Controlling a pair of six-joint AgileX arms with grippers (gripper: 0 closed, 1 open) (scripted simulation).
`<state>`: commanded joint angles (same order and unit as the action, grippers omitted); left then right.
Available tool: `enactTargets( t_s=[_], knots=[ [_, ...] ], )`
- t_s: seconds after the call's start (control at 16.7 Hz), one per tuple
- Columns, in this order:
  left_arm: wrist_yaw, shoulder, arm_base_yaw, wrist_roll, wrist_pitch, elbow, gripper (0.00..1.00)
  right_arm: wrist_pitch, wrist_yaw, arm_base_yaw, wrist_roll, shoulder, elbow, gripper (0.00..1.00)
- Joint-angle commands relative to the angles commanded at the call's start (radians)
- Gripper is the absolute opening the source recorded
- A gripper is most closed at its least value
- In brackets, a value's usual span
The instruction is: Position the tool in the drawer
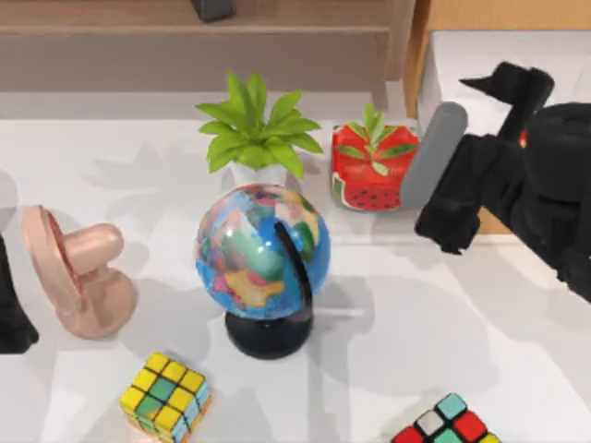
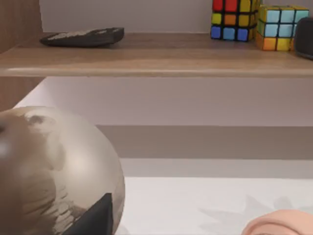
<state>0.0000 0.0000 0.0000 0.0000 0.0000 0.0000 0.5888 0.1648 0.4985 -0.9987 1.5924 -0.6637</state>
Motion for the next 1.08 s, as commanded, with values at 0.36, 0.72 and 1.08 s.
enactTargets(
  t_s=[0.36, 0.72, 1.08],
  knots=[
    [0.000, 0.000, 0.000, 0.000, 0.000, 0.000, 1.00, 0.601, 0.099, -0.026, -0.329, 0.121, 0.335, 1.00],
    [0.000, 0.000, 0.000, 0.000, 0.000, 0.000, 1.00, 1.043, 0.183, -0.110, -0.513, 0.314, 0.446, 1.00],
    [0.000, 0.000, 0.000, 0.000, 0.000, 0.000, 1.00, 1.168, 0.214, -0.152, -0.556, 0.385, 0.449, 1.00]
  ],
)
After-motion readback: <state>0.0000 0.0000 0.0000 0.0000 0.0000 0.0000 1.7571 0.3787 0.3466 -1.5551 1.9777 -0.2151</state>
